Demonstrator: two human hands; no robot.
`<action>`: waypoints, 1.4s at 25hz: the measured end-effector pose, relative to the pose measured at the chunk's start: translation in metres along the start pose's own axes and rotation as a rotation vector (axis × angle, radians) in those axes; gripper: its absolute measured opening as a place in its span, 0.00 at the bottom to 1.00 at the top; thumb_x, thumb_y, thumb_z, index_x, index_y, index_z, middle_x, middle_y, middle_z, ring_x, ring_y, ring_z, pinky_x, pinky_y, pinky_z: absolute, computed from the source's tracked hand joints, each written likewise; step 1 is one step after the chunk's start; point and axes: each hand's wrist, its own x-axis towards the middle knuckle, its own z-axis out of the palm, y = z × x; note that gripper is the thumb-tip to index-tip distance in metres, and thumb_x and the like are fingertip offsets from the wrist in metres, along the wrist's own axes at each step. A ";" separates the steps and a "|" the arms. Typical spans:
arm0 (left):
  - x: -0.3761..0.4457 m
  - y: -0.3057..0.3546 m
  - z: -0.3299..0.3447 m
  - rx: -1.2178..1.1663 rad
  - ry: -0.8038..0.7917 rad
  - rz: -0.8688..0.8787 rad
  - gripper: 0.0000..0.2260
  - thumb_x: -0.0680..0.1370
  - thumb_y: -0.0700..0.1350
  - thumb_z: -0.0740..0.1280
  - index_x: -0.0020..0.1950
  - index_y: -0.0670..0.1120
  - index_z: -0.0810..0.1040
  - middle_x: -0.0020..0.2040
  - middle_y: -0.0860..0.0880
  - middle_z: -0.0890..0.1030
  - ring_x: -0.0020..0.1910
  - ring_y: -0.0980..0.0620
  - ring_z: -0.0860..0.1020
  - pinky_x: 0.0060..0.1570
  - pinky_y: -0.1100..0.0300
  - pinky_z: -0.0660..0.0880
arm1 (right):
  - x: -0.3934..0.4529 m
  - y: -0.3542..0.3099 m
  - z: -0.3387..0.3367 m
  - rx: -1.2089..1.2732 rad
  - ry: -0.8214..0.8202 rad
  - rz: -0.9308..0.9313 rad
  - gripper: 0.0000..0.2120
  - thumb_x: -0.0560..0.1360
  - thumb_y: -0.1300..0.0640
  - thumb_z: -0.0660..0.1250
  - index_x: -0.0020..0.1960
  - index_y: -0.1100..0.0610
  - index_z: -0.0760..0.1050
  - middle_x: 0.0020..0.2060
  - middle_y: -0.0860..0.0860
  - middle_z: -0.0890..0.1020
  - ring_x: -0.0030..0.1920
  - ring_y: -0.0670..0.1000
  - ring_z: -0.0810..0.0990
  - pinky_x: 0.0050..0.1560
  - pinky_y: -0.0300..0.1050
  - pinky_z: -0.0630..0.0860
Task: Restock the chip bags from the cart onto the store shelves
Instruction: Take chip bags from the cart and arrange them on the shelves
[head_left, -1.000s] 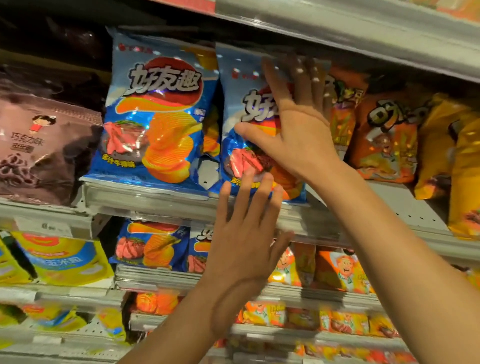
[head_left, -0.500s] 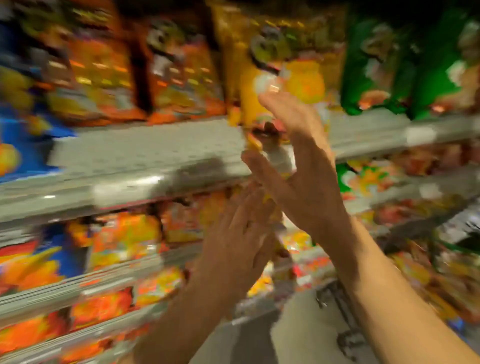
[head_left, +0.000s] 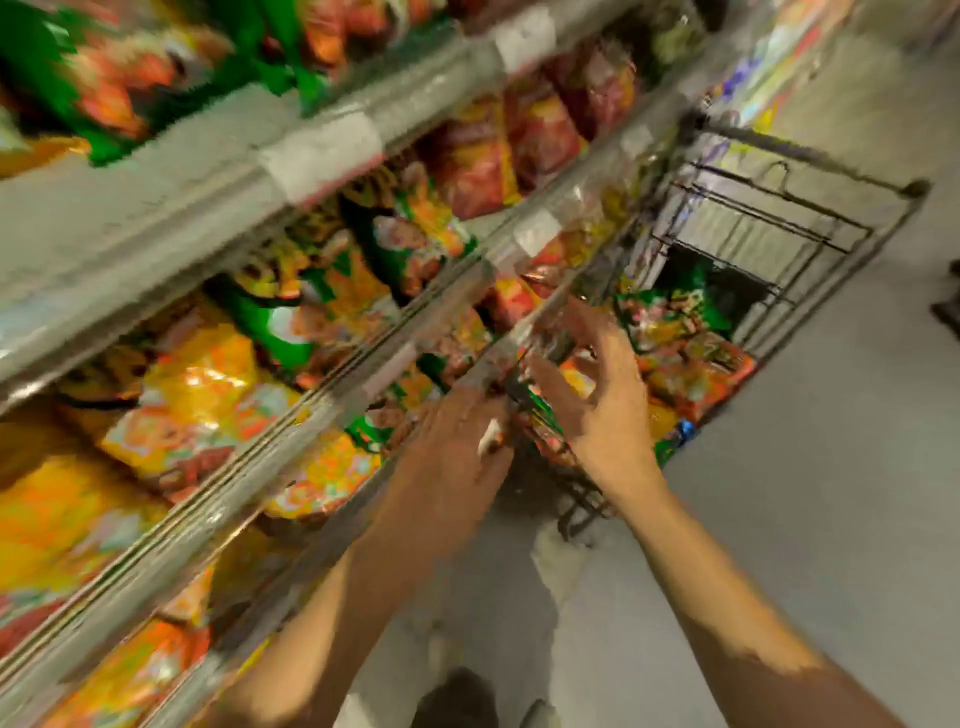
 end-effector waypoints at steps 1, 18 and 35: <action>0.018 -0.004 0.016 -0.019 -0.051 -0.004 0.19 0.78 0.48 0.68 0.69 0.44 0.77 0.68 0.43 0.76 0.68 0.42 0.73 0.71 0.52 0.67 | 0.003 0.024 -0.007 -0.040 -0.016 0.083 0.27 0.78 0.50 0.70 0.74 0.57 0.69 0.66 0.50 0.75 0.66 0.44 0.73 0.68 0.42 0.70; 0.285 -0.046 0.198 -0.159 -0.702 -0.150 0.20 0.79 0.49 0.69 0.71 0.47 0.73 0.61 0.48 0.72 0.61 0.48 0.74 0.59 0.57 0.71 | 0.129 0.264 -0.096 -0.123 -0.046 1.054 0.32 0.78 0.55 0.72 0.76 0.59 0.63 0.70 0.57 0.76 0.68 0.58 0.77 0.67 0.60 0.74; 0.399 -0.045 0.364 -0.187 -0.789 -0.887 0.41 0.73 0.43 0.78 0.80 0.42 0.59 0.76 0.43 0.67 0.74 0.41 0.68 0.71 0.47 0.68 | 0.187 0.479 -0.120 0.167 0.288 1.784 0.43 0.72 0.42 0.74 0.79 0.56 0.59 0.70 0.59 0.73 0.68 0.64 0.75 0.62 0.57 0.78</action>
